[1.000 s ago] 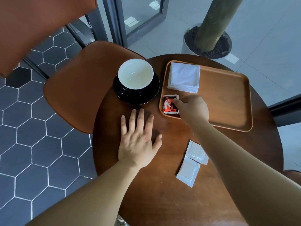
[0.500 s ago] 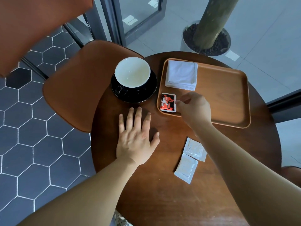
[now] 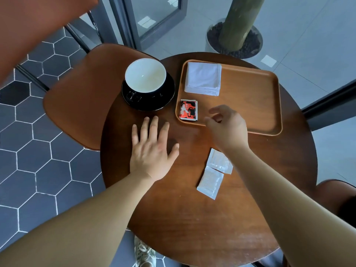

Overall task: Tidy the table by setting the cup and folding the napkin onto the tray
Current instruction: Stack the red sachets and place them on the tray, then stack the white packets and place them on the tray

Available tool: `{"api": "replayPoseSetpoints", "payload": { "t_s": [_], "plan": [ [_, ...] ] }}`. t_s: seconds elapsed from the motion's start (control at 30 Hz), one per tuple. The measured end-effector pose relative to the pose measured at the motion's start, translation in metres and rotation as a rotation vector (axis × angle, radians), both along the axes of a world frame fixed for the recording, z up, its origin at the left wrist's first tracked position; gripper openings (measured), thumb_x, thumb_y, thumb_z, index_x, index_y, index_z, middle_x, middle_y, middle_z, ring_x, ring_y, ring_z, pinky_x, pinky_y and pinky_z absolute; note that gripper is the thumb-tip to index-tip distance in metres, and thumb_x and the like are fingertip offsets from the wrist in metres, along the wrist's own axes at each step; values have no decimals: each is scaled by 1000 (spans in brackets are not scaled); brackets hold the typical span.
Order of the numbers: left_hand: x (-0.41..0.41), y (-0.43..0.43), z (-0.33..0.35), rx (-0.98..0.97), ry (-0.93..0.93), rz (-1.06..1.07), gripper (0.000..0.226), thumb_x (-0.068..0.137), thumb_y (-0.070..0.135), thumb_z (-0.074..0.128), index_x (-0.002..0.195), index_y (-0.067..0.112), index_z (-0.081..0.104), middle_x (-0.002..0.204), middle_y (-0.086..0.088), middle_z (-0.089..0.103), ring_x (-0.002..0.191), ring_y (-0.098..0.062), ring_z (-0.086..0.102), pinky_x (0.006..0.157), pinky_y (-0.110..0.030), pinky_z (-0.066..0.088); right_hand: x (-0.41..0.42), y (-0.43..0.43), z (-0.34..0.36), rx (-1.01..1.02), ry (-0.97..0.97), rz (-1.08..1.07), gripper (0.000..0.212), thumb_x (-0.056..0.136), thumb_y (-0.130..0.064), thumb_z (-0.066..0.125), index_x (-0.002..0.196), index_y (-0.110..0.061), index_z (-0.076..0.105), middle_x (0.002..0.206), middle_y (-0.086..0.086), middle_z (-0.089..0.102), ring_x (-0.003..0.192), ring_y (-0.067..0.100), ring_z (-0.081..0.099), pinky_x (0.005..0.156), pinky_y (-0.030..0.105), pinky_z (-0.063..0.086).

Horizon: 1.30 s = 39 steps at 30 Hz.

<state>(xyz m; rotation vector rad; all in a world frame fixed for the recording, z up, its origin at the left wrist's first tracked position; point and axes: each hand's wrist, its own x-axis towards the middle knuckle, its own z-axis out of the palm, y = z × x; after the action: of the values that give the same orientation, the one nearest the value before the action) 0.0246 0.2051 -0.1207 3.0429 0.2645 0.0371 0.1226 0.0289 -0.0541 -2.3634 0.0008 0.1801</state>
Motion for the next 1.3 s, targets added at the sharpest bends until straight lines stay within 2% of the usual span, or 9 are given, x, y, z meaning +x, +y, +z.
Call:
{"api": "replayPoseSetpoints", "payload": {
  "t_s": [0.33, 0.43, 0.57, 0.73, 0.93, 1.0, 1.1, 1.23, 1.3],
  "plan": [
    [2, -6, 18, -124, 70, 44, 65, 92, 52, 53, 144, 15, 45, 154, -17, 36, 147, -36, 25, 118, -60, 22, -50, -66, -3, -68, 6, -8, 25, 87, -20, 66, 112, -20, 70, 94, -9, 68, 90, 14, 63, 74, 24, 40],
    [-11, -28, 35, -234, -43, 29, 53, 90, 45, 60, 130, 11, 59, 129, -15, 56, 126, -35, 47, 103, -48, 43, -63, -80, -11, -123, -26, 17, 31, 86, -22, 69, 117, -19, 68, 105, -5, 65, 99, 21, 61, 79, 28, 44],
    [-38, -76, 48, -257, 24, -112, 59, 87, 66, 48, 119, 19, 64, 107, -4, 63, 100, -25, 54, 84, -40, 46, -76, -79, -21, -385, -48, 259, 48, 90, -29, 69, 136, -23, 57, 132, -5, 54, 115, 25, 48, 80, 35, 51],
    [-46, -115, 45, -101, 150, -135, 68, 74, 76, 59, 112, 19, 63, 93, 0, 59, 88, -21, 53, 76, -36, 40, -72, -81, -26, -434, -60, 204, 45, 85, -19, 72, 129, -19, 62, 116, 4, 57, 108, 27, 50, 79, 35, 48],
    [-43, -119, 46, -245, 146, -95, 47, 79, 48, 73, 116, 22, 57, 102, 1, 56, 94, -21, 56, 81, -35, 43, -71, -112, -19, 2, 198, -90, 13, 84, -23, 66, 95, -26, 71, 85, -13, 68, 79, 12, 63, 59, 23, 42],
    [-43, -112, 49, -286, 131, -64, 42, 81, 40, 70, 117, 21, 58, 101, 0, 56, 92, -22, 56, 80, -35, 45, -74, -118, -13, 80, 101, -158, 6, 85, -26, 67, 89, -28, 71, 83, -13, 67, 78, 5, 62, 61, 18, 40],
    [-44, -103, 51, -318, 115, -29, 40, 80, 33, 68, 116, 18, 60, 98, -2, 56, 90, -25, 55, 78, -39, 48, -84, -115, -3, -78, -257, -32, 6, 85, -28, 73, 90, -25, 71, 86, -11, 61, 74, 7, 58, 61, 18, 42],
    [-48, -96, 53, -310, 116, -49, 42, 80, 31, 66, 118, 14, 62, 96, -6, 58, 89, -28, 56, 72, -41, 51, -109, -109, -9, -180, -91, 300, 15, 79, -39, 77, 88, -27, 74, 88, -14, 59, 85, 10, 54, 68, 31, 50],
    [-50, -93, 52, -291, 90, -105, 42, 82, 28, 66, 120, 11, 65, 92, -7, 62, 85, -27, 58, 66, -40, 53, -118, -112, -16, -131, -51, 240, 5, 83, -31, 75, 83, -26, 75, 84, -14, 62, 80, 11, 58, 68, 32, 52]
  ]
}}
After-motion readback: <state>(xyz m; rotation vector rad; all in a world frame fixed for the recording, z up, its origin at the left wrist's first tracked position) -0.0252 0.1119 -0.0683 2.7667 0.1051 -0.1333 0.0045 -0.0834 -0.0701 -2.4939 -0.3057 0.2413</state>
